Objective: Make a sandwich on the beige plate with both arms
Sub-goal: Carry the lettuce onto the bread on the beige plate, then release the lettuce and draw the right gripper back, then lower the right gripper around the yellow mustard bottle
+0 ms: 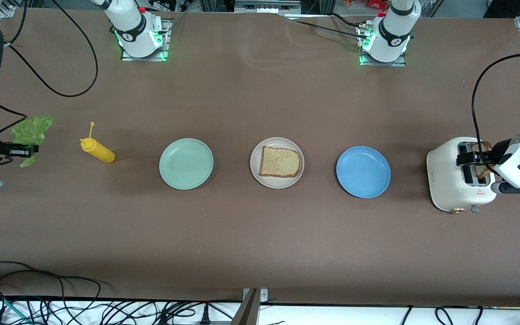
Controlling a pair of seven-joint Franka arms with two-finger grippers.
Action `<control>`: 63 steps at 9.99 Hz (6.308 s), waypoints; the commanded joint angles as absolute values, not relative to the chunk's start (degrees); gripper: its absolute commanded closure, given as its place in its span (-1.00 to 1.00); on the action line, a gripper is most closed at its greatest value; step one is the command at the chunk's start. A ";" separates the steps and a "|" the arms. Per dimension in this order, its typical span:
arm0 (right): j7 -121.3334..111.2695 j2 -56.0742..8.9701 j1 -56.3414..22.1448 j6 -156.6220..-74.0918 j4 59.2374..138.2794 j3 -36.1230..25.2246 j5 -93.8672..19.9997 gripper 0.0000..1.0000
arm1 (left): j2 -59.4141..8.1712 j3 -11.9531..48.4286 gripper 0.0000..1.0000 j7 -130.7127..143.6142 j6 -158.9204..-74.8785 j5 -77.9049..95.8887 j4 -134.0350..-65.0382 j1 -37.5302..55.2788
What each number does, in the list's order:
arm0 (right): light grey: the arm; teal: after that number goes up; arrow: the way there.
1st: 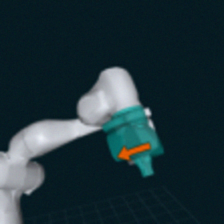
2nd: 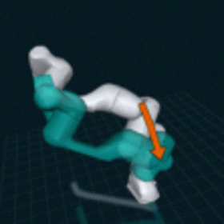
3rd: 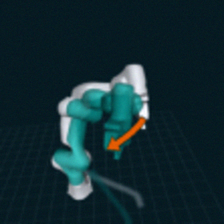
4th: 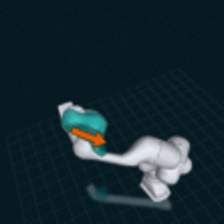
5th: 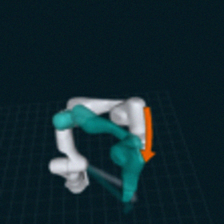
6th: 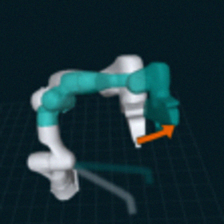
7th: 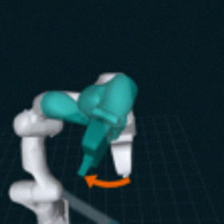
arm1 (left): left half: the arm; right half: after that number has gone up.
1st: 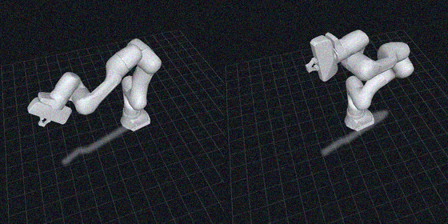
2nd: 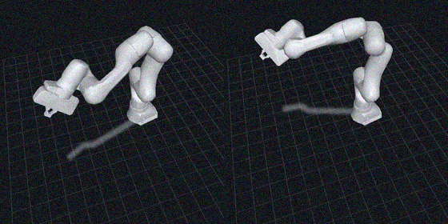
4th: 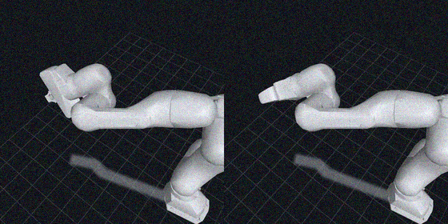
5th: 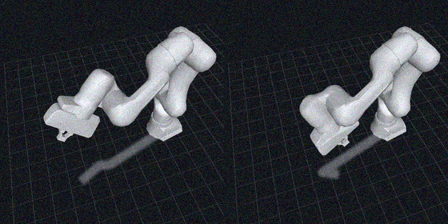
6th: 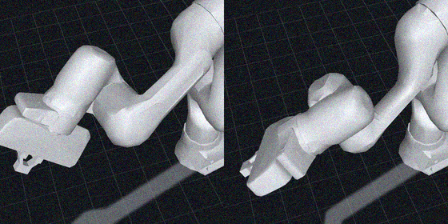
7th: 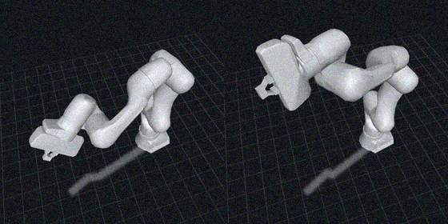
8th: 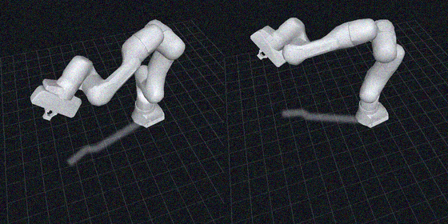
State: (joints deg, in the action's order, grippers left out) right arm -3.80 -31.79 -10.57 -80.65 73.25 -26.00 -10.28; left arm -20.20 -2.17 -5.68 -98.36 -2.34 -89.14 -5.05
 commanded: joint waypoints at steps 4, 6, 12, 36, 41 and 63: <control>38.84 -32.42 -32.30 -85.74 70.66 -26.19 -23.44 1.00 | -20.57 -1.93 -1.00 -4.92 -97.29 -4.22 -88.15 -4.66; 53.73 -35.32 -38.29 -94.61 70.66 -25.06 -31.08 1.00 | -20.57 -1.93 -1.00 -5.01 -97.29 -4.22 -88.15 -4.66; 71.18 -45.77 -39.73 -119.65 70.58 -11.71 -44.73 1.00 | -20.74 -1.93 -1.00 -5.01 -97.29 -4.22 -88.24 -4.48; 70.69 -40.45 -40.08 -101.49 71.63 -17.71 -39.55 -1.00 | -20.83 -1.93 -1.00 -4.92 -97.21 -4.31 -88.59 -4.48; 40.51 -33.58 -40.08 -79.31 68.05 -39.60 -31.59 -1.00 | -20.83 -1.93 -1.00 -4.92 -97.21 -4.31 -88.59 -4.48; -7.75 -34.02 -16.47 -90.79 61.35 -23.79 -13.13 -1.00 | -21.18 -1.85 -1.00 -4.92 -97.21 -4.31 -88.59 -4.39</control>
